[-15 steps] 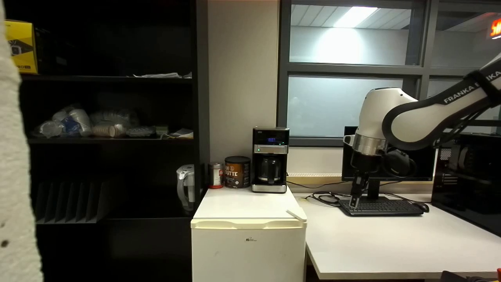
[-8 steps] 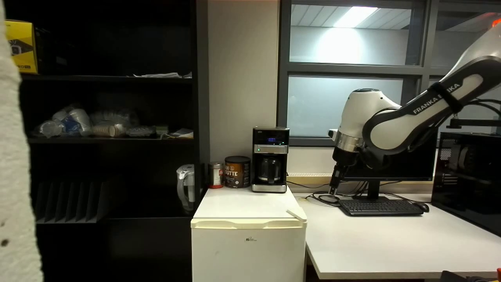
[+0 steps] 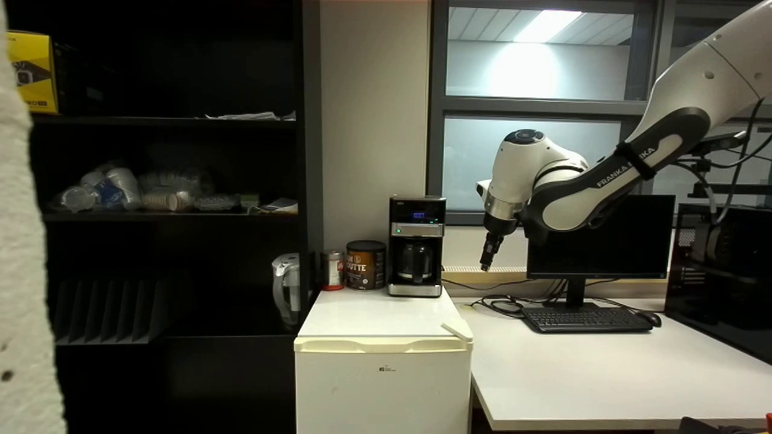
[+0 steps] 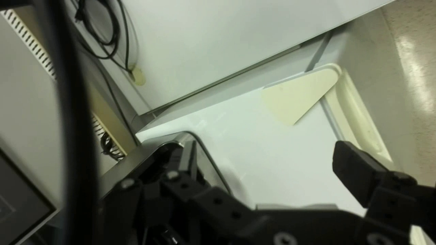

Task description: Turn off the coffeemaker

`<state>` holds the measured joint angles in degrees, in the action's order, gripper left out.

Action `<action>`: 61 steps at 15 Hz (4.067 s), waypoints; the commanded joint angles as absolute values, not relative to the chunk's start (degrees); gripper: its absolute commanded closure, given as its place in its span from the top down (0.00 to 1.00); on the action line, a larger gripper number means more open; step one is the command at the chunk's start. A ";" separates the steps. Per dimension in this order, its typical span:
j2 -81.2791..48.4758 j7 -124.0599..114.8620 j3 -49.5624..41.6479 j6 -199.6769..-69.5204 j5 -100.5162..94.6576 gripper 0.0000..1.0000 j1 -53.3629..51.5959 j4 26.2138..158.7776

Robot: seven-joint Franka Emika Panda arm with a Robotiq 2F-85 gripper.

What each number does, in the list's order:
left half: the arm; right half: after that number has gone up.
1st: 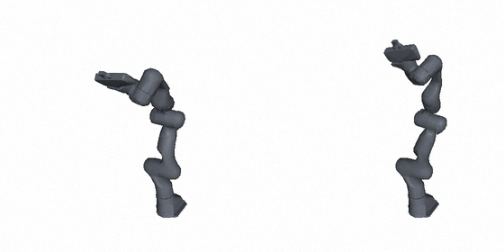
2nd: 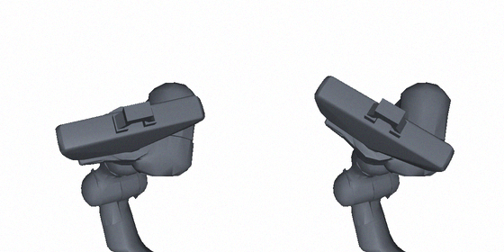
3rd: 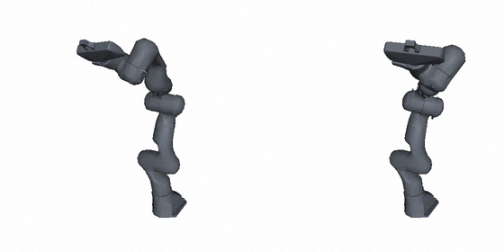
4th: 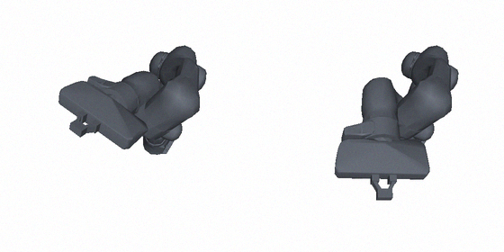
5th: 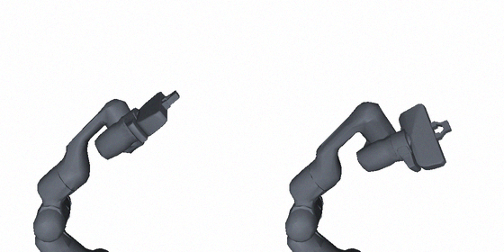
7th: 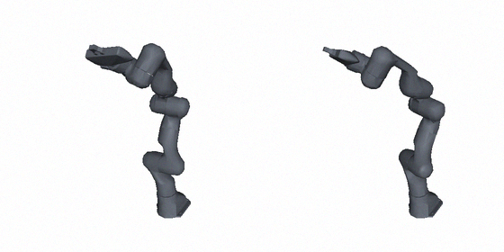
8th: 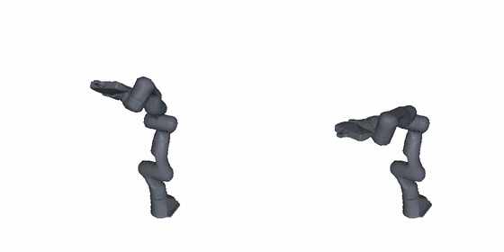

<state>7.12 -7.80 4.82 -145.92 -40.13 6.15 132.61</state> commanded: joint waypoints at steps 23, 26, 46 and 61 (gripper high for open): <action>-39.88 -21.31 -4.82 -146.61 -70.08 1.00 -4.56 73.60; -43.33 -21.41 -5.76 -147.24 -70.35 0.73 -4.97 69.59; -54.33 -20.97 -10.04 -146.55 -68.99 0.00 -6.29 52.76; -53.93 -21.82 -10.60 -147.99 -68.83 0.00 -6.73 54.29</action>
